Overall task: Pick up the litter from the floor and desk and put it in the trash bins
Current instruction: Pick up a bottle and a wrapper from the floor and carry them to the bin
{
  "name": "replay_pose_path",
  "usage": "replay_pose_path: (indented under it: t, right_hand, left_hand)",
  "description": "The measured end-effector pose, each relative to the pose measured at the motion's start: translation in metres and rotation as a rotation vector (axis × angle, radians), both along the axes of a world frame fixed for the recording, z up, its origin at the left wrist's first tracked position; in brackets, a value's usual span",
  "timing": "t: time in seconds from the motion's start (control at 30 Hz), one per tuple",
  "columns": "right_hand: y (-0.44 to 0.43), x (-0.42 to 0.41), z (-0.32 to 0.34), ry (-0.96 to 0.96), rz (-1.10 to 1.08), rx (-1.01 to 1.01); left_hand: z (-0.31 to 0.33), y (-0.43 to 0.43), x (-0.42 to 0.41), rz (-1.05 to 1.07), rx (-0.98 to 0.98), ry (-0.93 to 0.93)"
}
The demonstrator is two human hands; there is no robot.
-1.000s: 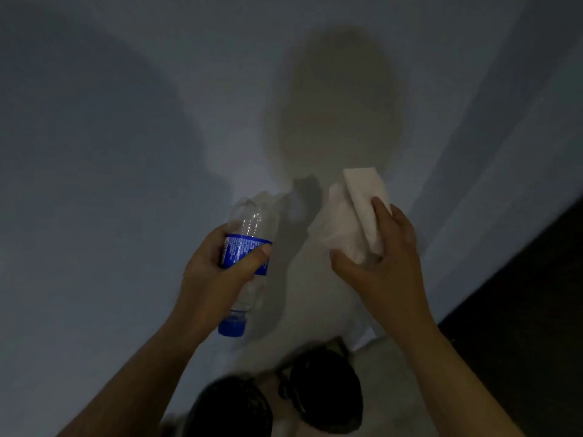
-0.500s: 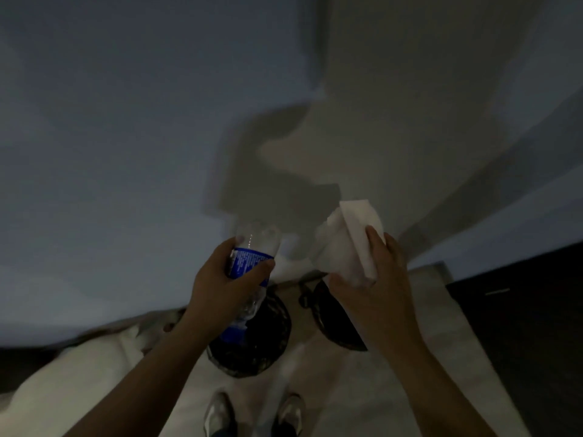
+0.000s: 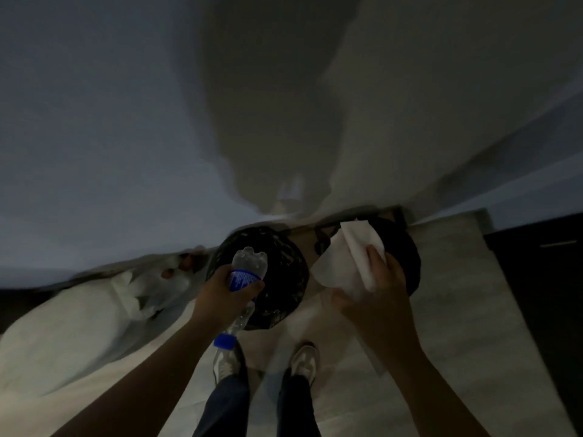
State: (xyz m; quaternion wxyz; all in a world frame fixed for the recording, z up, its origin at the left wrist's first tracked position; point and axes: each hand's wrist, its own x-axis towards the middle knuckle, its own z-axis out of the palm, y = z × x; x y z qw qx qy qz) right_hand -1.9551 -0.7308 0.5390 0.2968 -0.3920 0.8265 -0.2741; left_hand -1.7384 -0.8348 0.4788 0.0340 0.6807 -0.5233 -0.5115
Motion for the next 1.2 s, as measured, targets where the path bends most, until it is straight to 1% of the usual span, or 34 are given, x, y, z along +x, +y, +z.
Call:
replay_pose_path:
  t: [0.1, 0.13, 0.17, 0.23, 0.27, 0.3, 0.33, 0.4, 0.43, 0.47, 0.57, 0.6, 0.77, 0.9, 0.97, 1.07, 1.2]
  right_hand:
    - [0.002, 0.004, -0.025, 0.19, 0.174, 0.005]
    - [0.003, 0.007, -0.032, 0.242, 0.249, 0.04]
    - [0.005, 0.007, -0.04, 0.283, 0.322, 0.08]
    - [0.012, 0.005, -0.066, 0.328, 0.386, 0.099]
    - [0.013, 0.006, -0.076, 0.298, 0.37, 0.105]
    - [0.012, 0.006, -0.083, 0.209, 0.266, 0.1]
    - [0.011, 0.004, -0.092, 0.183, 0.147, 0.079]
    - [0.015, 0.004, -0.113, 0.064, 0.009, 0.158]
    - [0.015, 0.003, -0.118, 0.033, -0.02, 0.2]
    - [0.015, 0.003, -0.121, 0.009, -0.036, 0.215]
    - [0.018, -0.002, -0.128, 0.07, 0.039, 0.282]
    - [0.02, -0.006, -0.13, 0.055, 0.034, 0.322]
    - [0.032, -0.035, -0.137, -0.037, -0.05, 0.472]
    - [0.036, -0.07, -0.147, -0.053, -0.115, 0.579]
    - [0.035, -0.088, -0.154, -0.046, -0.116, 0.632]
    - [0.025, -0.114, -0.166, -0.093, -0.133, 0.619]
    - [0.0, -0.146, -0.175, -0.106, -0.13, 0.609]
  left_hand:
    - [-0.047, 0.0, 0.0, -0.02, 0.038, -0.076]
    - [-0.061, 0.0, -0.001, -0.026, 0.049, -0.098]
    - [-0.074, -0.001, -0.002, -0.03, 0.065, -0.113]
    - [-0.097, -0.003, -0.005, -0.019, 0.101, -0.114]
    - [-0.106, -0.005, -0.007, 0.005, 0.105, -0.104]
    - [-0.114, -0.007, -0.009, 0.036, 0.092, -0.097]
    - [-0.12, -0.009, -0.009, 0.054, 0.057, -0.097]
    - [-0.13, -0.015, -0.009, 0.022, -0.021, -0.111]
    - [-0.133, -0.018, -0.008, -0.015, -0.033, -0.123]
    - [-0.136, -0.02, -0.007, -0.057, -0.03, -0.143]
    - [-0.138, -0.024, -0.005, -0.175, 0.005, -0.208]
    - [-0.137, -0.023, -0.005, -0.208, 0.017, -0.218]
    - [-0.129, -0.016, -0.011, -0.28, 0.098, -0.163]
    - [-0.123, -0.007, -0.028, -0.452, 0.091, -0.183]
    - [-0.119, -0.004, -0.037, -0.505, 0.061, -0.172]
    - [-0.116, -0.002, -0.052, -0.576, 0.035, -0.172]
    - [-0.117, -0.002, -0.068, -0.584, 0.034, -0.138]
